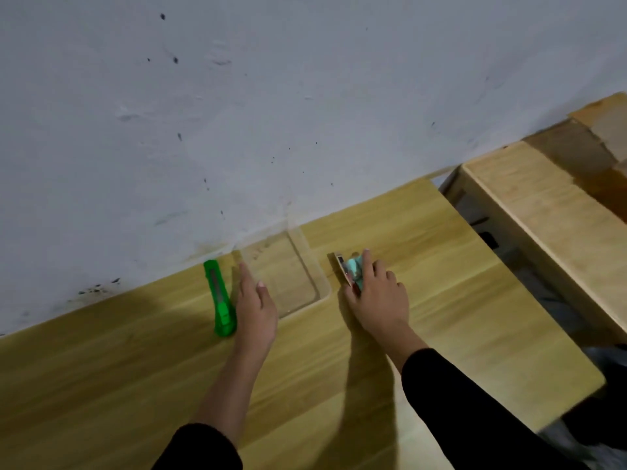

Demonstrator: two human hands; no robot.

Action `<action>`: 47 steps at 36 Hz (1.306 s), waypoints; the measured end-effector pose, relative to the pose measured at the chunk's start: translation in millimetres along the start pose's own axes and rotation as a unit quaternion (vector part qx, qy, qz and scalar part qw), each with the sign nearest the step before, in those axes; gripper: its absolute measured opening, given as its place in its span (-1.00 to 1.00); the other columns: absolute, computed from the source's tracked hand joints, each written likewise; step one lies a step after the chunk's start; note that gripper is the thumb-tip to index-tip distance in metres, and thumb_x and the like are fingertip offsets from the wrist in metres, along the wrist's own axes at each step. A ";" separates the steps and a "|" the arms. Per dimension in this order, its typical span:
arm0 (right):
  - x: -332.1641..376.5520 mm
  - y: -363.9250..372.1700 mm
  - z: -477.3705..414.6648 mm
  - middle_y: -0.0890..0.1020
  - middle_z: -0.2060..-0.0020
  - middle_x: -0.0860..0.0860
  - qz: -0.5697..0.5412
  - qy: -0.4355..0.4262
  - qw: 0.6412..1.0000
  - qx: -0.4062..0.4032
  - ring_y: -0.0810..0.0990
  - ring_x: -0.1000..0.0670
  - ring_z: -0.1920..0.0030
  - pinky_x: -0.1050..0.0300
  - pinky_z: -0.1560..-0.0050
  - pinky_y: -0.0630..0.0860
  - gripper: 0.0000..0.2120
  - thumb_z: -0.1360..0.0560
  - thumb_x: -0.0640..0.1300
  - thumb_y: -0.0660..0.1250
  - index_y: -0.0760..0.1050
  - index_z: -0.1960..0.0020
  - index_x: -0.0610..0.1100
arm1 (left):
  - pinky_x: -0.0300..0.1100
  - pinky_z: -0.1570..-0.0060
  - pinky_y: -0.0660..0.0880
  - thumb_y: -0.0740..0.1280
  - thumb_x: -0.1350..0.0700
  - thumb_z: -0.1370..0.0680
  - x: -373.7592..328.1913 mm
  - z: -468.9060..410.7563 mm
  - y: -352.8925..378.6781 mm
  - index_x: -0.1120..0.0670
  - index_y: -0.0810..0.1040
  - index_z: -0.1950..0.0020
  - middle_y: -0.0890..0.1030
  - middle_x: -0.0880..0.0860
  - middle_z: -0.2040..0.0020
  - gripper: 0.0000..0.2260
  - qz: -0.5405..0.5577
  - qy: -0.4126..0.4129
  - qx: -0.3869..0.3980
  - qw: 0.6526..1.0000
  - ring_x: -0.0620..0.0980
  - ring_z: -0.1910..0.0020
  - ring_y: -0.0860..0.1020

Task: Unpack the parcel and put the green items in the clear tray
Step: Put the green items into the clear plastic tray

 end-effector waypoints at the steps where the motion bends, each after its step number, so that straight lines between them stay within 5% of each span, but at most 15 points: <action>1: 0.8 -0.6 -1.7 0.41 -0.23 -0.13 -0.006 0.002 1.000 0.002 0.50 -0.17 -0.12 -0.03 0.02 0.48 -0.32 -0.51 0.15 0.12 -0.02 -0.50 -0.13 | -0.39 -0.31 -0.02 0.03 0.17 -0.64 0.1 -0.2 0.4 0.15 -0.02 -0.53 0.08 0.10 -0.54 -0.53 0.005 -0.002 0.001 1.000 0.02 -0.52 0.09; 9: 9.1 -6.3 -10.4 0.40 -0.18 -0.16 -0.086 0.027 0.996 0.016 0.57 -0.20 -0.02 -0.06 0.09 0.54 -0.43 -0.51 0.07 0.19 0.10 -0.42 -0.08 | -0.51 -0.19 0.01 0.01 0.16 -0.65 -6.9 8.9 -3.6 0.07 -0.08 -0.54 0.05 0.01 -0.55 -0.52 0.059 -0.021 0.025 0.998 -0.06 -0.49 0.10; 14: 23.3 -17.2 -11.9 0.42 -0.16 -0.16 -0.134 0.029 0.991 0.000 0.56 -0.18 0.01 -0.05 0.11 0.54 -0.45 -0.51 0.04 0.21 0.12 -0.42 -0.07 | -0.02 -0.36 0.32 0.02 0.12 -0.65 -4.7 12.5 -8.7 -0.07 -0.13 -0.53 0.09 0.00 -0.54 -0.50 0.069 -0.025 0.046 0.996 0.13 -0.42 0.30; 17: 44.6 -30.5 -14.6 0.41 -0.18 -0.14 -0.172 -0.003 0.985 -0.009 0.54 -0.17 0.01 0.01 0.12 0.47 -0.44 -0.52 0.02 0.21 0.11 -0.44 -0.06 | 0.13 -0.36 0.32 0.02 0.10 -0.65 -5.5 15.4 -13.1 -0.10 -0.15 -0.52 0.09 0.00 -0.55 -0.49 0.071 -0.027 0.063 0.995 0.17 -0.44 0.27; 19: 65.9 -39.0 -15.6 0.39 -0.21 -0.13 -0.187 -0.039 0.982 -0.007 0.54 -0.18 -0.02 -0.01 0.09 0.47 -0.43 -0.51 0.03 0.22 0.10 -0.45 -0.05 | -0.11 -0.44 0.20 0.03 0.13 -0.65 -7.0 16.4 -15.5 -0.04 -0.13 -0.53 0.06 0.00 -0.55 -0.50 0.082 -0.028 0.065 0.994 0.03 -0.49 0.17; 22: 101.4 -42.4 -14.1 0.38 -0.23 -0.12 -0.178 -0.107 0.978 0.011 0.53 -0.21 -0.07 -0.06 0.04 0.50 -0.41 -0.51 0.06 0.21 0.09 -0.45 -0.06 | -0.45 -0.11 0.32 0.05 0.20 -0.64 -6.7 16.7 -18.2 0.00 -0.08 -0.54 0.11 -0.01 -0.53 -0.49 0.102 -0.036 0.072 0.991 -0.10 -0.41 0.26; 24: 120.9 -36.5 -12.6 0.38 -0.23 -0.13 -0.158 -0.139 0.977 0.032 0.53 -0.22 -0.08 -0.06 0.05 0.50 -0.42 -0.51 0.07 0.21 0.10 -0.45 -0.08 | -0.32 0.00 0.45 0.06 0.22 -0.63 -3.3 15.1 -20.0 -0.03 -0.06 -0.53 0.15 -0.02 -0.52 -0.48 0.122 -0.041 0.074 0.989 -0.07 -0.33 0.37; 28: 140.4 -10.1 -10.8 0.39 -0.22 -0.16 -0.105 -0.165 0.977 0.087 0.53 -0.25 -0.09 -0.07 0.06 0.48 -0.46 -0.51 0.05 0.20 0.15 -0.40 -0.12 | -0.02 -0.41 0.28 0.05 0.22 -0.64 2.1 10.5 -23.5 -0.03 0.02 -0.53 0.16 0.00 -0.52 -0.52 0.187 -0.073 0.095 0.975 -0.02 -0.46 0.24; 32: 142.3 12.8 -10.7 0.33 -0.31 -0.19 -0.107 -0.126 0.980 0.114 0.52 -0.26 -0.13 -0.10 0.02 0.50 -0.41 -0.51 0.07 0.21 0.10 -0.42 -0.15 | -0.31 -0.28 0.23 0.04 0.23 -0.64 4.6 8.2 -28.6 -0.02 0.02 -0.53 0.12 -0.02 -0.53 -0.52 0.229 -0.100 0.134 0.959 -0.07 -0.47 0.17; 39: 140.9 18.2 -12.8 0.33 -0.32 -0.23 -0.126 -0.132 0.977 0.111 0.38 -0.22 -0.23 -0.13 -0.21 0.42 -0.31 -0.50 0.08 0.25 0.06 -0.46 -0.20 | -0.33 -0.32 0.14 0.04 0.31 -0.63 6.7 4.7 -26.6 0.04 0.00 -0.53 0.02 0.00 -0.55 -0.50 0.274 -0.104 0.136 0.947 -0.24 -0.37 0.08; 44: 134.3 0.7 -8.4 0.22 -0.41 -0.19 -0.137 -0.151 0.968 0.145 0.23 -0.22 -0.38 -0.09 -0.36 0.28 -0.30 -0.50 0.05 0.28 0.03 -0.49 -0.18 | -0.58 -0.12 0.23 0.04 0.27 -0.64 4.2 5.8 -24.7 -0.01 0.02 -0.53 0.08 -0.06 -0.54 -0.51 0.242 -0.085 0.131 0.958 -0.23 -0.42 0.11; 47: 125.1 -13.2 -0.5 0.32 -0.32 -0.17 -0.127 -0.142 0.975 0.111 0.34 -0.20 -0.31 -0.08 -0.25 0.41 -0.47 -0.49 -0.05 0.29 0.25 -0.38 -0.19 | -0.67 0.19 0.30 0.04 0.27 -0.64 4.2 7.6 -25.0 -0.02 0.01 -0.53 0.09 -0.11 -0.51 -0.51 0.232 -0.080 0.133 0.960 -0.48 -0.16 0.26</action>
Point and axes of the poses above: each hand's wrist, its own z-axis away from the middle knuckle, its own y-axis out of the palm, x = y × z, the point moved 4 cm from there along -z, towards the middle knuckle
